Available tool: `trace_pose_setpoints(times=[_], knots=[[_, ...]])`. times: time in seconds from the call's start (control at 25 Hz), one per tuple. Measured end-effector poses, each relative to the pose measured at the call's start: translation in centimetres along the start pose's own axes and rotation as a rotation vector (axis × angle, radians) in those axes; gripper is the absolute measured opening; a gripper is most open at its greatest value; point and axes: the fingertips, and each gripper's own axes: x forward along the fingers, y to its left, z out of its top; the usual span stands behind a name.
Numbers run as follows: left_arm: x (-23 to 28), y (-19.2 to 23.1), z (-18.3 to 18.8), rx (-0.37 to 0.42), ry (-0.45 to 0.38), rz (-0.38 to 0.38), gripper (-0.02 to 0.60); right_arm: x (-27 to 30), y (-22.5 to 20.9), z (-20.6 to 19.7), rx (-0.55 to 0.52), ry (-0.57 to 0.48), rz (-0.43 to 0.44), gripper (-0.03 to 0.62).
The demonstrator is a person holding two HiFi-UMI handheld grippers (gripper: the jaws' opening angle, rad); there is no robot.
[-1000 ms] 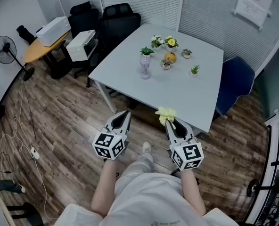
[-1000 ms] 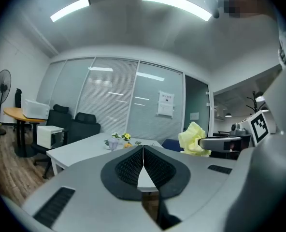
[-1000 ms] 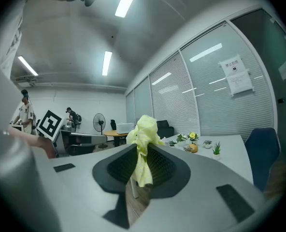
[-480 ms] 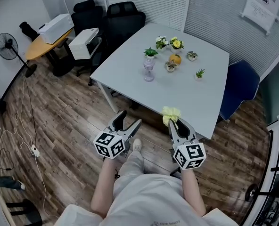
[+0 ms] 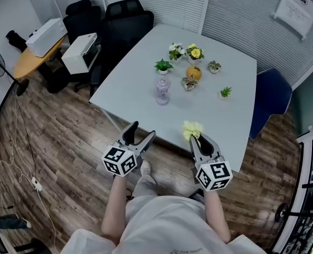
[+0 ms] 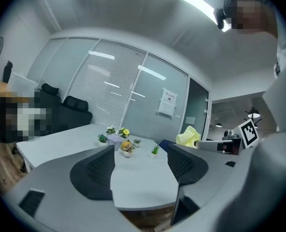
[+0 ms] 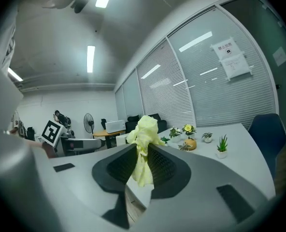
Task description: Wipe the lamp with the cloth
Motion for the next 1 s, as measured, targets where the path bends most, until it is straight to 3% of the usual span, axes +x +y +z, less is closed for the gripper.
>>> trace_pose_setpoints(times=[0.32, 0.64, 1.0], knots=[[8.5, 8.5, 2.2, 0.034, 0.109, -0.092, 0.319, 9.8, -3.2, 1.6, 0.054, 0.038, -0.065, 0.083], [14.5, 14.3, -0.4, 0.079, 0.283, -0.244, 0.319, 16.5, -4.9, 1.9, 0.103, 0.066, -0.123, 0.078], [18.9, 17.7, -3.2, 0.111, 0.399, -0.375, 0.319, 20.6, -5.7, 1.6, 0.169, 0.081, -0.159, 0.072]])
